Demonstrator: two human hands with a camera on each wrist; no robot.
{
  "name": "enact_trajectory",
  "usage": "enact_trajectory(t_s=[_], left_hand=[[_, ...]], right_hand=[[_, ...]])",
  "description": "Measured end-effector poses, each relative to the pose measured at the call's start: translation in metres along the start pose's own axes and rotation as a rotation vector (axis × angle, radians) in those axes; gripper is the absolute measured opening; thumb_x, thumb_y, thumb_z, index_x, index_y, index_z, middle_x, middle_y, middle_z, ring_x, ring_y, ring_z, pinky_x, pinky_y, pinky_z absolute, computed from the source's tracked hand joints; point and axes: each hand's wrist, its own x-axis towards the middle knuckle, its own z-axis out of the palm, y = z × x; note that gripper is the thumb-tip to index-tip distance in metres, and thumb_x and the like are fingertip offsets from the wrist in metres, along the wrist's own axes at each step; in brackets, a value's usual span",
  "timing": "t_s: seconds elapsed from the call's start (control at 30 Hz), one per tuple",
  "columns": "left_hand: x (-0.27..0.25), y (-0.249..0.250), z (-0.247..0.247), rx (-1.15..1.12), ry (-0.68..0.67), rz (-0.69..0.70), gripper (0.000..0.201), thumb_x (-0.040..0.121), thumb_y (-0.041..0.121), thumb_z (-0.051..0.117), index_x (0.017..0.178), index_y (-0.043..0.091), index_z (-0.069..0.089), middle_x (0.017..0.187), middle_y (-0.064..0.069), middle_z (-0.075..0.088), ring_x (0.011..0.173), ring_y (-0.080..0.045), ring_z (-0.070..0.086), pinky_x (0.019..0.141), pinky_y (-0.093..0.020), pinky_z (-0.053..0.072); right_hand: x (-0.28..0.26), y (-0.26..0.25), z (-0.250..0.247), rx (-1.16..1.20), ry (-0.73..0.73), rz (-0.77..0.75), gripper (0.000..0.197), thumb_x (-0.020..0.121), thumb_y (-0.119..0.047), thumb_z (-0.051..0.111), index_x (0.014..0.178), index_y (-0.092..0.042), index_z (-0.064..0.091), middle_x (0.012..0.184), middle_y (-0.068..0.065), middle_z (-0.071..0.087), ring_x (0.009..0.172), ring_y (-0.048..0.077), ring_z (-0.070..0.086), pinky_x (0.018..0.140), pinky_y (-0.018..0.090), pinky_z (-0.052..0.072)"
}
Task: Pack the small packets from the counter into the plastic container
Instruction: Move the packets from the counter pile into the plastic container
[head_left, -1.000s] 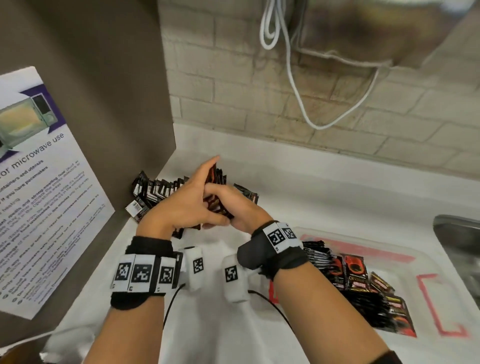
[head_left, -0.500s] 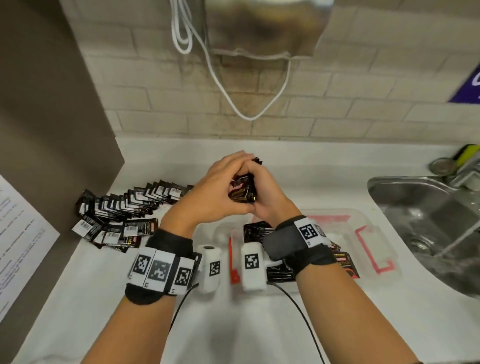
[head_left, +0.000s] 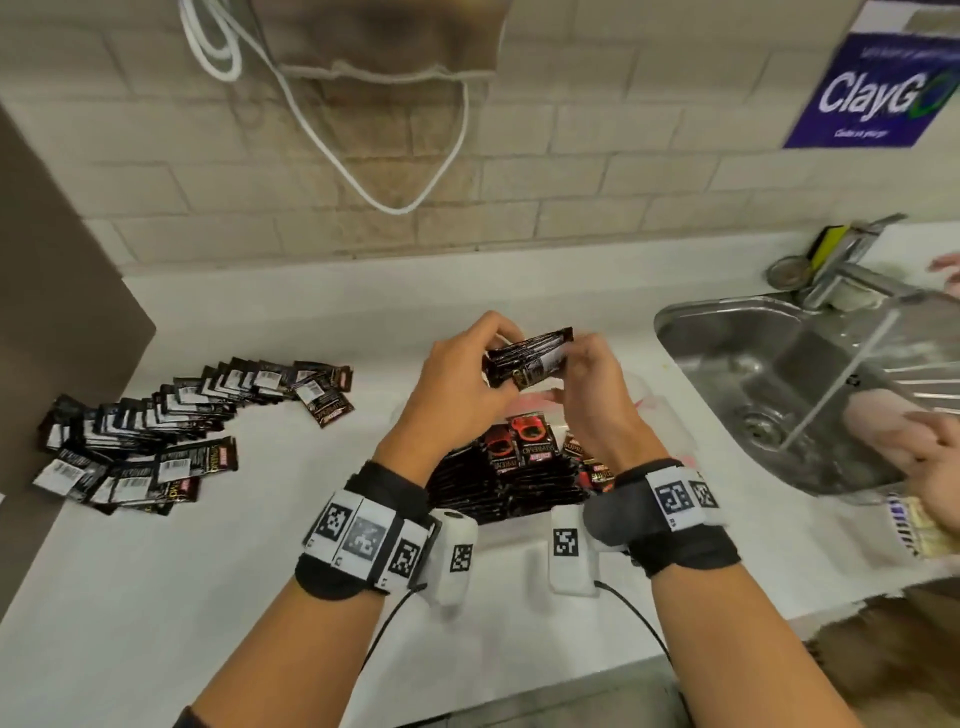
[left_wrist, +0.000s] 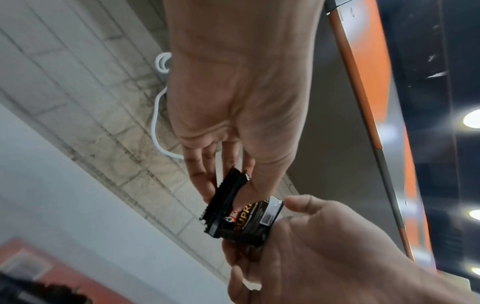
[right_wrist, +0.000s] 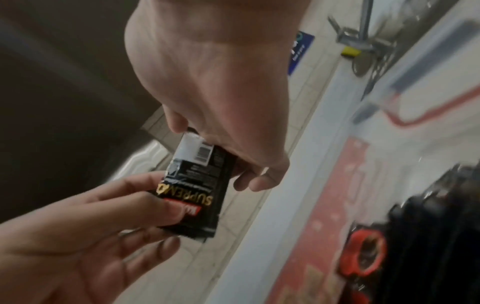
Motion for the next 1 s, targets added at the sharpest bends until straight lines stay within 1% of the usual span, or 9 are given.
enact_trajectory(t_s=[0.13, 0.2, 0.27, 0.33, 0.47, 0.63, 0.77, 0.87, 1.0], left_hand=[[-0.004, -0.001, 0.021, 0.027, -0.037, -0.066, 0.039, 0.079, 0.006, 0.071, 0.109, 0.027, 0.058, 0.097, 0.012, 0.062, 0.084, -0.013, 0.061, 0.072, -0.031, 0.052], [-0.004, -0.005, 0.030, 0.072, -0.059, -0.094, 0.040, 0.080, 0.005, 0.069, 0.111, 0.026, 0.057, 0.102, 0.006, 0.064, 0.076, -0.011, 0.058, 0.067, -0.032, 0.050], [-0.005, -0.011, 0.038, 0.132, -0.104, -0.121, 0.040, 0.082, 0.006, 0.070, 0.112, 0.026, 0.054, 0.104, 0.004, 0.065, 0.067, -0.005, 0.052, 0.061, -0.030, 0.046], [-0.007, -0.017, 0.045, 0.188, -0.162, -0.145, 0.040, 0.084, 0.006, 0.070, 0.112, 0.026, 0.051, 0.105, 0.002, 0.066, 0.066, -0.007, 0.053, 0.060, -0.032, 0.046], [-0.013, -0.023, 0.055, 0.261, -0.289, -0.200, 0.042, 0.085, 0.006, 0.071, 0.116, 0.023, 0.048, 0.116, -0.002, 0.065, 0.096, -0.022, 0.061, 0.083, -0.042, 0.053], [-0.015, -0.026, 0.061, 0.387, -0.419, -0.176, 0.045, 0.082, 0.003, 0.071, 0.116, 0.025, 0.051, 0.118, 0.001, 0.063, 0.112, -0.022, 0.057, 0.098, -0.040, 0.044], [-0.012, -0.024, 0.060, 0.516, -0.527, -0.165, 0.050, 0.081, 0.000, 0.064, 0.120, 0.029, 0.053, 0.117, 0.004, 0.061, 0.116, -0.022, 0.049, 0.097, -0.037, 0.025], [-0.007, -0.021, 0.053, 0.555, -0.626, -0.190, 0.057, 0.081, 0.000, 0.061, 0.128, 0.032, 0.054, 0.126, 0.003, 0.059, 0.122, -0.023, 0.043, 0.100, -0.037, 0.022], [0.000, -0.017, 0.044, 0.554, -0.678, -0.188, 0.055, 0.082, 0.016, 0.065, 0.132, 0.035, 0.054, 0.125, 0.004, 0.060, 0.120, -0.021, 0.041, 0.091, -0.036, 0.022]], right_hand=[[0.000, 0.018, -0.029, -0.465, -0.004, 0.011, 0.035, 0.091, -0.032, 0.034, 0.110, -0.006, 0.049, 0.111, 0.006, 0.051, 0.097, 0.014, 0.047, 0.081, 0.024, 0.040], [0.003, 0.028, -0.042, -0.595, -0.031, -0.032, 0.023, 0.094, -0.027, 0.042, 0.112, -0.015, 0.050, 0.112, 0.002, 0.045, 0.109, 0.015, 0.042, 0.091, 0.026, 0.037], [0.004, 0.038, -0.052, -0.706, -0.050, -0.109, 0.015, 0.099, -0.018, 0.047, 0.113, -0.016, 0.053, 0.111, 0.003, 0.047, 0.107, 0.016, 0.043, 0.086, 0.013, 0.035], [0.002, 0.047, -0.060, -0.771, -0.046, -0.188, 0.014, 0.099, -0.012, 0.052, 0.111, -0.011, 0.058, 0.109, 0.005, 0.053, 0.101, 0.019, 0.050, 0.080, 0.013, 0.039], [-0.001, 0.060, -0.067, -0.806, -0.030, -0.166, 0.005, 0.094, -0.009, 0.057, 0.096, -0.013, 0.060, 0.101, 0.005, 0.061, 0.089, 0.026, 0.060, 0.079, 0.034, 0.049], [-0.001, 0.073, -0.067, -0.808, -0.083, -0.070, 0.016, 0.090, -0.015, 0.052, 0.090, -0.020, 0.068, 0.090, 0.000, 0.070, 0.085, 0.019, 0.063, 0.076, 0.029, 0.049], [0.000, 0.077, -0.069, -0.747, -0.074, -0.021, 0.027, 0.089, -0.026, 0.046, 0.077, -0.024, 0.070, 0.080, -0.004, 0.071, 0.081, 0.016, 0.064, 0.074, 0.028, 0.049], [0.001, 0.079, -0.070, -0.764, -0.065, -0.037, 0.020, 0.088, -0.027, 0.054, 0.079, -0.025, 0.072, 0.077, -0.002, 0.071, 0.078, 0.017, 0.065, 0.072, 0.028, 0.050], [0.001, 0.080, -0.070, -0.755, -0.058, -0.054, 0.017, 0.090, -0.026, 0.057, 0.080, -0.024, 0.071, 0.074, -0.003, 0.070, 0.074, 0.016, 0.064, 0.068, 0.025, 0.049]])
